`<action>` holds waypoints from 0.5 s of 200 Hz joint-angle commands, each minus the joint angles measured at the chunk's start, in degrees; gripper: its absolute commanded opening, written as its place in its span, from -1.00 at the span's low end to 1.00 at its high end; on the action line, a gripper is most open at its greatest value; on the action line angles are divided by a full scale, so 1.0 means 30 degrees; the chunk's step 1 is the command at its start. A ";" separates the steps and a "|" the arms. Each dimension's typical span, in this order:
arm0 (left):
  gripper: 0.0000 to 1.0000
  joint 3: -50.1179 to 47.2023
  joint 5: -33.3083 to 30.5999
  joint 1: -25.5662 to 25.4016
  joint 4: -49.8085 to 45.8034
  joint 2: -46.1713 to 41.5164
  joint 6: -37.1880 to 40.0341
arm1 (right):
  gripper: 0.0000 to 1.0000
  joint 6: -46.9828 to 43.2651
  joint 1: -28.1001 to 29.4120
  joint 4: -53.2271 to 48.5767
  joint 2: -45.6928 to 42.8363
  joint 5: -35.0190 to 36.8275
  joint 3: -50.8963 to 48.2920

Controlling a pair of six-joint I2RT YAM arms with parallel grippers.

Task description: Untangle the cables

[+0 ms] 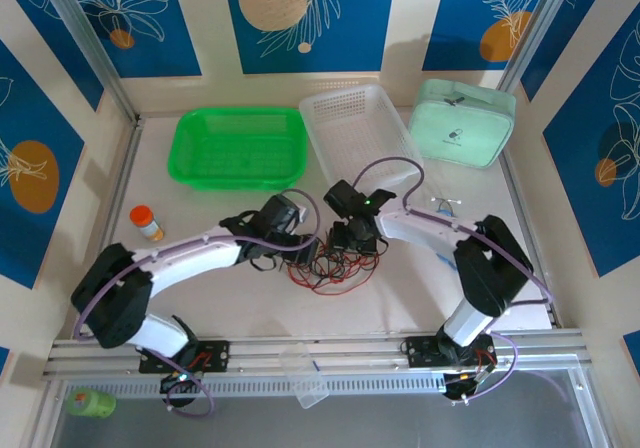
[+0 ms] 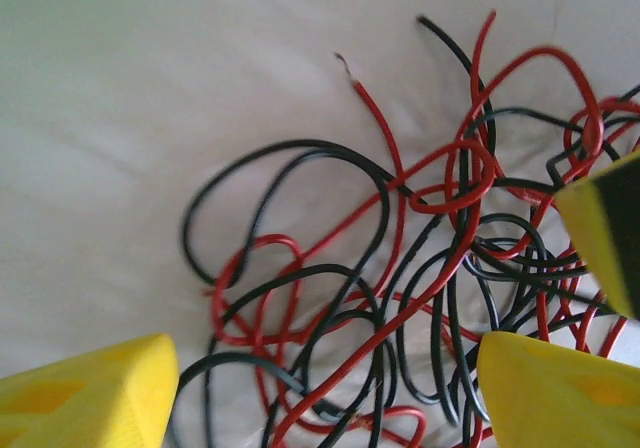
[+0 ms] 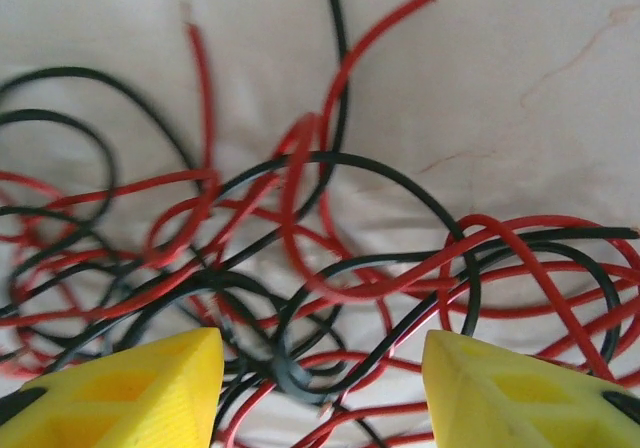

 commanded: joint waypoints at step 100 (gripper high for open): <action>0.33 -0.0470 -0.4367 0.0538 -0.0559 0.4681 -0.2163 | -0.28 0.0887 -0.0642 0.0516 0.2054 0.1525 -0.2276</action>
